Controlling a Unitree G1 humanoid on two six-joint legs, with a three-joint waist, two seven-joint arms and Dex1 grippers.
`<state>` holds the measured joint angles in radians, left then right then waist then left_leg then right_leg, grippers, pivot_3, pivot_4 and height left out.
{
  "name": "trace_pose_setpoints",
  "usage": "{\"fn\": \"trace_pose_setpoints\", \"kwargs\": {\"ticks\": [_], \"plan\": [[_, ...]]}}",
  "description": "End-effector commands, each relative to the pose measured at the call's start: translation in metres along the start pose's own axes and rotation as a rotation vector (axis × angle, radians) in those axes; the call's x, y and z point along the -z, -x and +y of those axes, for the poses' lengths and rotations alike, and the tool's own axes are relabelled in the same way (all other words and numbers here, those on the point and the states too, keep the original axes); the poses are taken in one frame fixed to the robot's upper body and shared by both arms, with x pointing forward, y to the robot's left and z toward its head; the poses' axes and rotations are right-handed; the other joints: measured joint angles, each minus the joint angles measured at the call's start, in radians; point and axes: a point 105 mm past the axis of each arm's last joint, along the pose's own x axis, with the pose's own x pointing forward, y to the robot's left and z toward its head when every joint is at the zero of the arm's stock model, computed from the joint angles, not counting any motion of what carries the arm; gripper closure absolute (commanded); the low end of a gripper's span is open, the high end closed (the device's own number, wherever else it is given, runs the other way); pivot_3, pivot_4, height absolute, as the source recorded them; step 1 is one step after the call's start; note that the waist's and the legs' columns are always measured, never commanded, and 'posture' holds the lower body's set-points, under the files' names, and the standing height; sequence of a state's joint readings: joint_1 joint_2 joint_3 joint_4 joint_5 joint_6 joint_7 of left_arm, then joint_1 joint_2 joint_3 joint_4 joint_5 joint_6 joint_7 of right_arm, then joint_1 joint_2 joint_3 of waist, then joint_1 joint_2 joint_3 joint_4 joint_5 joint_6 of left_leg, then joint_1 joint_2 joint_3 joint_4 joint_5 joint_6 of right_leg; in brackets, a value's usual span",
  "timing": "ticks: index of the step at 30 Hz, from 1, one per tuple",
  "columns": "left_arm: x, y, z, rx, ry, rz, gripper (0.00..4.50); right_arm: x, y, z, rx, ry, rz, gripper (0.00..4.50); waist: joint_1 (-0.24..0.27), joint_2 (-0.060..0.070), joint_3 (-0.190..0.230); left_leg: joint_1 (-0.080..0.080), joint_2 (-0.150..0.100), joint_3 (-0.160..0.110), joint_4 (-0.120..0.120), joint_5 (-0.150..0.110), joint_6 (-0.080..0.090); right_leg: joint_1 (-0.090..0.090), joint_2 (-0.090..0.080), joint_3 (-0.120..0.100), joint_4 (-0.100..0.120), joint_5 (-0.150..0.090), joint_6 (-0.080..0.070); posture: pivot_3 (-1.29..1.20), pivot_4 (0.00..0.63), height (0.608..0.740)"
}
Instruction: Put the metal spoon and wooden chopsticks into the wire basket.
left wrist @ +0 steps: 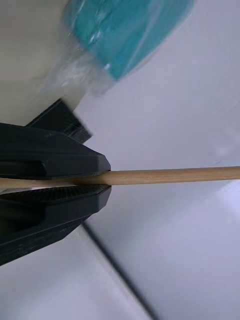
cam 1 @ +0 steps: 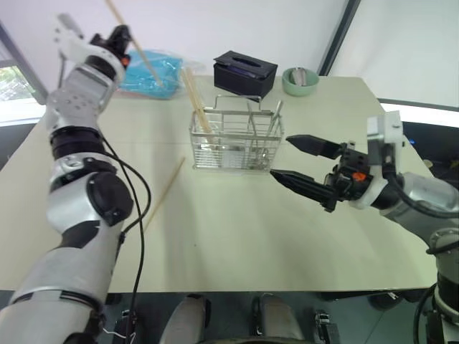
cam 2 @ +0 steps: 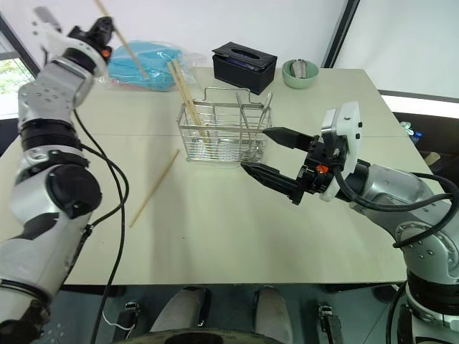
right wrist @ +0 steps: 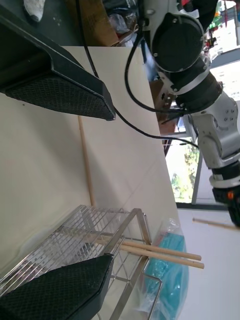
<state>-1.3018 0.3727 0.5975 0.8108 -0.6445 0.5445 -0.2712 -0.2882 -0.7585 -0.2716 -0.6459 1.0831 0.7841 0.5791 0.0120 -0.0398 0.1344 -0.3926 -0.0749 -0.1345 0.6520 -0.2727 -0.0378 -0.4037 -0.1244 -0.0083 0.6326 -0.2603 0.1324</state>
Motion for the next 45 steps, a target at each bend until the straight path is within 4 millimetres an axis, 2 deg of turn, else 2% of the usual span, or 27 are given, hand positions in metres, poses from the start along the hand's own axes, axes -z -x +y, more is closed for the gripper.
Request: {"fn": "trace_pose_setpoints", "kwargs": {"ticks": [1,4,12,19,25,28,34,35,39,41,42,45], "plan": [[0.009,-0.001,-0.039,0.166,-0.061,0.023,4.47,-0.010,0.001,0.006,0.003,0.046,-0.048,0.10,-0.005,0.001,0.000,0.000,0.000,0.000,0.000,0.000,0.000,0.000,0.000,0.000,0.000,0.000,0.000,0.00,0.150,0.654],[0.025,0.001,-0.055,0.227,-0.120,0.046,4.47,-0.010,0.003,0.006,0.027,0.049,-0.058,0.10,-0.008,0.002,0.000,0.001,0.001,0.000,-0.002,0.000,0.000,-0.001,0.001,0.001,0.000,0.000,0.000,0.00,0.150,0.654],[0.073,0.019,-0.069,0.368,-0.399,0.094,4.47,-0.015,0.005,0.004,0.067,0.042,-0.087,0.10,0.001,0.003,0.000,0.001,0.002,0.001,-0.001,0.000,0.000,-0.001,0.002,0.002,0.000,0.000,-0.001,0.00,0.150,0.654],[0.092,0.023,-0.066,0.359,-0.436,0.062,4.47,-0.021,0.004,-0.002,0.075,0.039,-0.096,0.10,0.002,0.003,0.000,0.000,0.002,0.001,0.000,0.000,0.000,0.001,0.002,0.002,-0.001,0.001,-0.001,0.00,0.150,0.654],[0.095,0.027,-0.063,0.357,-0.445,0.052,4.47,-0.024,0.003,-0.005,0.084,0.031,-0.104,0.10,0.001,0.003,0.000,0.001,0.002,0.001,-0.001,0.000,0.000,0.000,0.002,0.002,-0.001,0.001,-0.001,0.00,0.150,0.654],[0.096,0.030,-0.062,0.354,-0.436,0.056,3.30,-0.024,0.001,-0.006,0.086,0.027,-0.103,0.10,0.001,0.003,0.000,0.001,0.002,0.001,-0.001,0.000,0.000,0.000,0.002,0.002,-0.001,0.001,-0.001,0.00,0.150,0.654],[0.095,0.033,-0.062,0.350,-0.413,0.051,0.16,-0.025,0.000,-0.007,0.088,0.020,-0.103,0.10,0.002,0.003,0.000,0.001,0.002,0.001,0.000,0.000,0.000,0.001,0.002,0.002,-0.001,0.001,-0.001,0.00,0.150,0.654],[0.093,0.033,-0.062,0.347,-0.413,0.051,0.03,-0.025,0.000,-0.007,0.088,0.019,-0.103,0.10,0.002,0.003,0.000,0.001,0.002,0.001,0.000,0.000,0.000,0.001,0.002,0.002,-0.001,0.001,-0.001,0.00,0.150,0.654],[0.085,0.035,-0.061,0.333,-0.417,0.048,0.03,-0.025,0.000,-0.009,0.090,0.014,-0.101,0.10,0.001,0.003,0.000,0.001,0.002,0.001,0.000,0.000,0.000,0.001,0.003,0.002,-0.001,0.001,-0.001,0.00,0.150,0.654],[0.075,0.036,-0.065,0.334,-0.423,0.042,0.03,-0.025,-0.001,-0.009,0.088,0.013,-0.100,0.10,0.001,0.003,0.000,0.001,0.002,0.001,0.000,0.000,0.000,0.001,0.003,0.002,-0.001,0.001,-0.001,0.00,0.150,0.654],[0.068,0.036,-0.067,0.335,-0.427,0.037,0.03,-0.025,-0.001,-0.008,0.087,0.013,-0.100,0.10,0.000,0.003,0.000,0.001,0.002,0.001,0.000,0.000,0.000,0.001,0.003,0.002,-0.001,0.001,-0.001,0.00,0.150,0.654],[0.031,0.038,-0.078,0.340,-0.438,0.007,0.03,-0.024,-0.001,-0.009,0.086,0.011,-0.099,0.10,-0.001,0.004,0.001,0.001,0.002,0.000,-0.001,0.000,0.000,0.000,0.004,0.002,-0.001,0.001,-0.001,0.00,0.150,0.654]]}}
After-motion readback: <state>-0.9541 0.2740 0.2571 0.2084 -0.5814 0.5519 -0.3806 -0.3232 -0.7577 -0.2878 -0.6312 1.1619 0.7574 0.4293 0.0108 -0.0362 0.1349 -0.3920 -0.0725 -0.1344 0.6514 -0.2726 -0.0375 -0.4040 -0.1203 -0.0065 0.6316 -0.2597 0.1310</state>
